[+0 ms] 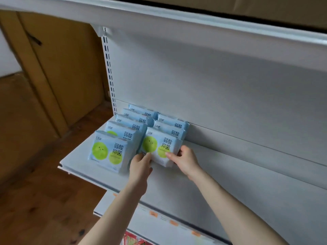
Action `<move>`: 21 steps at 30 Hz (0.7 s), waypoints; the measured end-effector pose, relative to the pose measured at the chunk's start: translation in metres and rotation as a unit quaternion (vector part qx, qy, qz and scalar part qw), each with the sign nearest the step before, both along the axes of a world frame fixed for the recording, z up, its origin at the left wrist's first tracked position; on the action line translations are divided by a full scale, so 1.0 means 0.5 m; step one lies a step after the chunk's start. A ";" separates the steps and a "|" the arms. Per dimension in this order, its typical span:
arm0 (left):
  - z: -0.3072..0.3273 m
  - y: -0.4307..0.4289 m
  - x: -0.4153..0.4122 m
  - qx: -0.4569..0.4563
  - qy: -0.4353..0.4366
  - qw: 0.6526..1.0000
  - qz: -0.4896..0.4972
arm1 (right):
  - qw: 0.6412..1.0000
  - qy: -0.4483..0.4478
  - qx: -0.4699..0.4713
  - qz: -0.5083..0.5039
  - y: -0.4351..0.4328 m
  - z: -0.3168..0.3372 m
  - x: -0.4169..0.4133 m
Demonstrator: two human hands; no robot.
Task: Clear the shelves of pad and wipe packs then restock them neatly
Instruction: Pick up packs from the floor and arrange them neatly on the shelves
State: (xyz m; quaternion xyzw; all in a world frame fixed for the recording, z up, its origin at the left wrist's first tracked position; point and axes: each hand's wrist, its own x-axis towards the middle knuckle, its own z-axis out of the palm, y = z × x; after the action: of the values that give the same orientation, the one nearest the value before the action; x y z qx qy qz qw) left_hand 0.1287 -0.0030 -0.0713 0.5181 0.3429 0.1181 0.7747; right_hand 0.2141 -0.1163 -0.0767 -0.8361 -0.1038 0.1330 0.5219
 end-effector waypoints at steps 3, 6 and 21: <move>-0.009 0.020 0.014 0.005 0.001 0.999 -0.039 | 0.999 -0.013 -0.038 -0.037 0.005 -0.015 0.008; -0.015 0.024 0.025 0.013 -0.001 0.998 -0.065 | 0.996 -0.016 -0.044 -0.070 0.003 -0.021 0.012; 0.021 -0.046 -0.115 0.137 -0.055 0.987 0.068 | 0.989 -0.035 0.140 0.038 -0.006 0.076 -0.137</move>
State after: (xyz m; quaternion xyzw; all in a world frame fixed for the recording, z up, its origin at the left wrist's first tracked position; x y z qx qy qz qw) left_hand 0.0710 -0.0262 -0.0607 0.5878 0.3144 0.2444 0.7042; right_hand 0.1456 -0.1191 -0.0389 -0.7545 -0.1718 0.1075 0.6242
